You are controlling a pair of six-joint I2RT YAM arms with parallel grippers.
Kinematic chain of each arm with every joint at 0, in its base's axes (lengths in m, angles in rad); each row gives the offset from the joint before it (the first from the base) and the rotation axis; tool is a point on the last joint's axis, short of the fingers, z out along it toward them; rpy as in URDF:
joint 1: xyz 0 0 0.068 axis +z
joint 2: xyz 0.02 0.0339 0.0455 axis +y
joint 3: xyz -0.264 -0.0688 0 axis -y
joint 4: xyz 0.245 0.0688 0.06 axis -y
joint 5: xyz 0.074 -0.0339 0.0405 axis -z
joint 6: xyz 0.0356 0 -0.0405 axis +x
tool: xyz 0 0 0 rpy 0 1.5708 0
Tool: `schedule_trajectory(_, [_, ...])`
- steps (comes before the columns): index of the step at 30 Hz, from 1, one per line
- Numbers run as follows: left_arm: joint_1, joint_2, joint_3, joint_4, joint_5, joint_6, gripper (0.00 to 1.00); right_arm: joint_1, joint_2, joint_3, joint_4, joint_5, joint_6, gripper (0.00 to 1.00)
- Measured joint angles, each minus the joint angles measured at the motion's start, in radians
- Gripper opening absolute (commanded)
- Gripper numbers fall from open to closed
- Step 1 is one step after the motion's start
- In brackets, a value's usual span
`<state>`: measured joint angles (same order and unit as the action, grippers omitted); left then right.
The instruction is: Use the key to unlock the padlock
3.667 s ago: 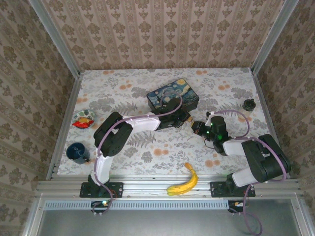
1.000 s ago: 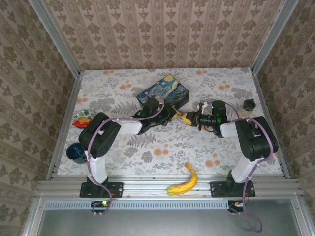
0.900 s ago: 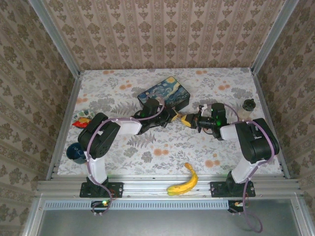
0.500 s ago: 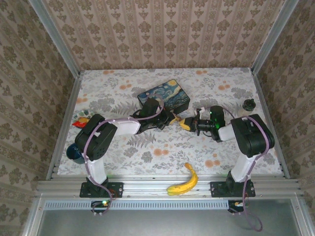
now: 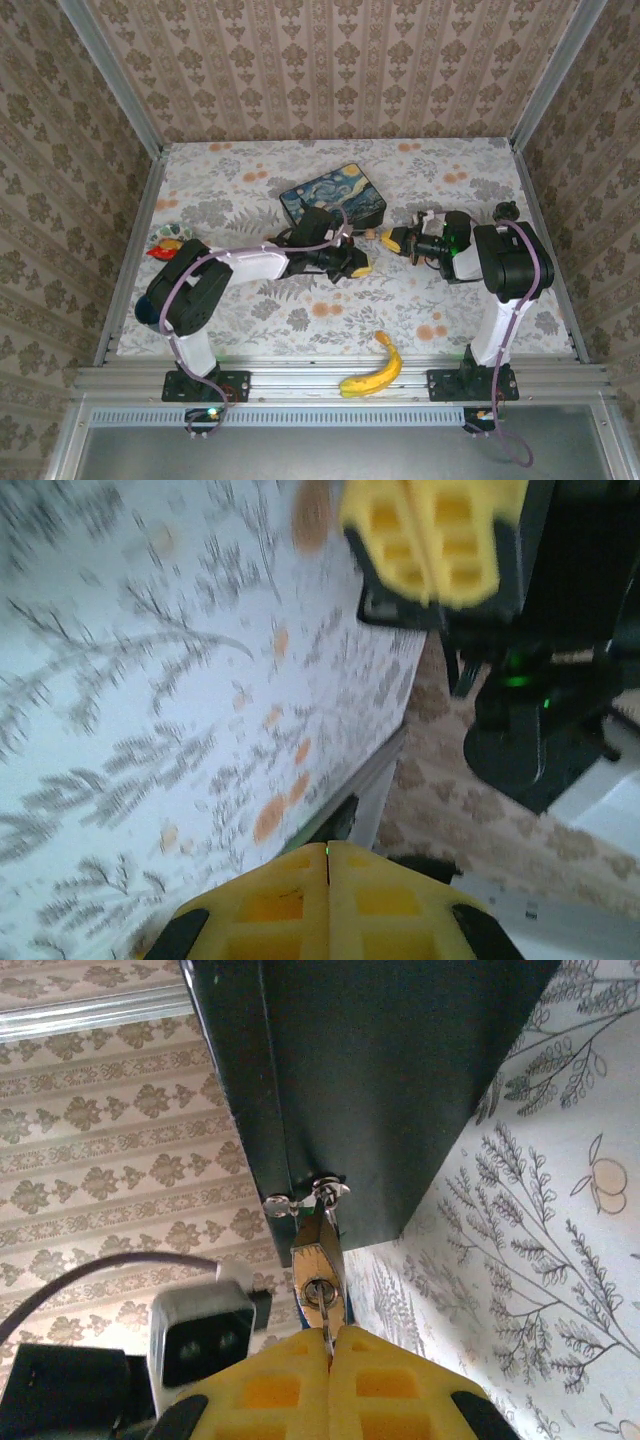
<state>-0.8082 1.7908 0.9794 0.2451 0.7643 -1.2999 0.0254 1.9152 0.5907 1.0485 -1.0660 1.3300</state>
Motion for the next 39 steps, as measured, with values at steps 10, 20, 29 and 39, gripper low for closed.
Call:
schedule_trajectory(10, [0.028, -0.061, -0.030, -0.067, -0.055, 0.028, 0.56, 0.025, -0.074, 0.000, -0.136, 0.044, -0.101, 0.00])
schedule_trajectory(20, [-0.029, -0.252, -0.026, -0.148, -0.536, 0.116, 0.88, 0.068, -0.201, 0.000, -0.349, 0.087, -0.233, 0.00])
schedule_trajectory(29, [-0.072, -0.075, 0.060, -0.201, -0.734, 0.100, 0.89, 0.108, -0.203, 0.000, -0.388, 0.097, -0.255, 0.00])
schedule_trajectory(39, [-0.075, 0.013, 0.209, -0.237, -0.869, 0.092, 0.93, 0.126, -0.203, 0.000, -0.387, 0.118, -0.258, 0.00])
